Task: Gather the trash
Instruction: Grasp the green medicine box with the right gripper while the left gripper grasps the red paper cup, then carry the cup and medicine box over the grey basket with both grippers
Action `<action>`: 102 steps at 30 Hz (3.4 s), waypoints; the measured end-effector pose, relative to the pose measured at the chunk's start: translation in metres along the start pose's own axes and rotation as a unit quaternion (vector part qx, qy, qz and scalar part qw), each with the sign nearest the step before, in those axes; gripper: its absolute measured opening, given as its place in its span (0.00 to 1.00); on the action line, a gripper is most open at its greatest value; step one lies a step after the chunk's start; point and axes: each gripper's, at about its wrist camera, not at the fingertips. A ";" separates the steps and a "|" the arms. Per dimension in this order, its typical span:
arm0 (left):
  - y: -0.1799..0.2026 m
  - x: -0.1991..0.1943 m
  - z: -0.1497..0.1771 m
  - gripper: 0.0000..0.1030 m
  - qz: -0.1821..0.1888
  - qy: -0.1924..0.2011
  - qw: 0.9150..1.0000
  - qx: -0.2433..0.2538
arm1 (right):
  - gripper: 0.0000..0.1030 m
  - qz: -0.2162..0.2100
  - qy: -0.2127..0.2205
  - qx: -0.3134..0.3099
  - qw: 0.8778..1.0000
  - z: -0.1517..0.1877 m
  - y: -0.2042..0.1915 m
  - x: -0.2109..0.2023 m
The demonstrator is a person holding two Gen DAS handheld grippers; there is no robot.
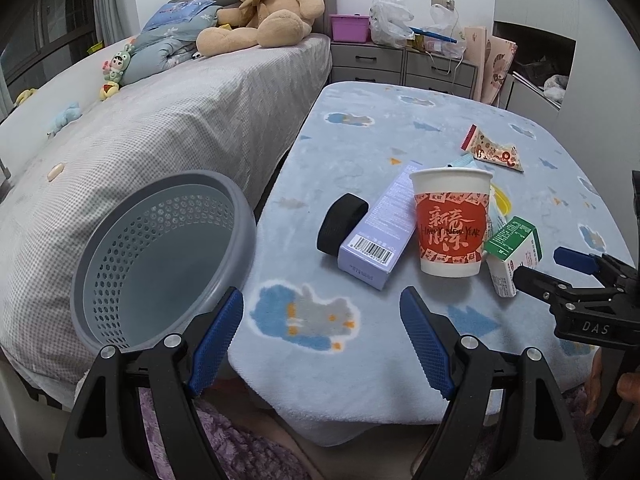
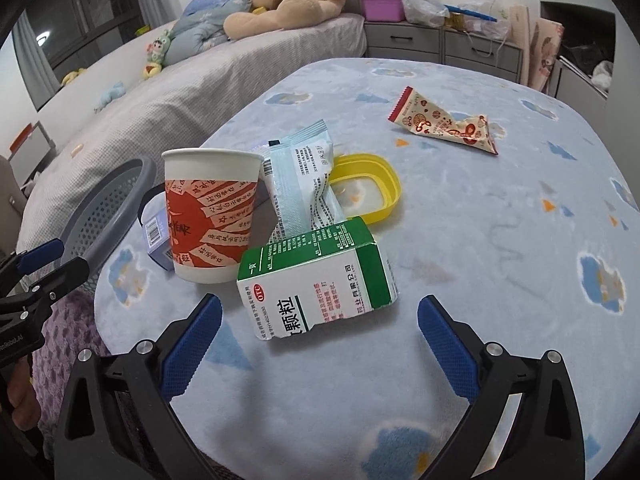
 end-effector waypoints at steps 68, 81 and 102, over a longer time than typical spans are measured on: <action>0.099 0.070 -0.025 0.59 0.081 -0.008 0.996 0.042 | 0.82 0.009 0.058 0.117 0.991 0.021 0.049 -0.021; 0.055 0.023 -0.015 0.59 0.100 0.010 0.995 0.029 | 0.82 0.021 0.055 0.121 0.991 0.025 0.033 -0.030; -0.139 0.006 -0.038 0.59 0.004 0.039 0.997 -0.068 | 0.82 -0.082 0.064 0.013 0.995 -0.059 -0.136 0.002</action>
Point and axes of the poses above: each gripper's, at about its wrist camera, not at the fingertips, and x roughly the way its jaws point, y to its right, z to its underside, and after that the axes turned 10 degrees about -x, right-handed
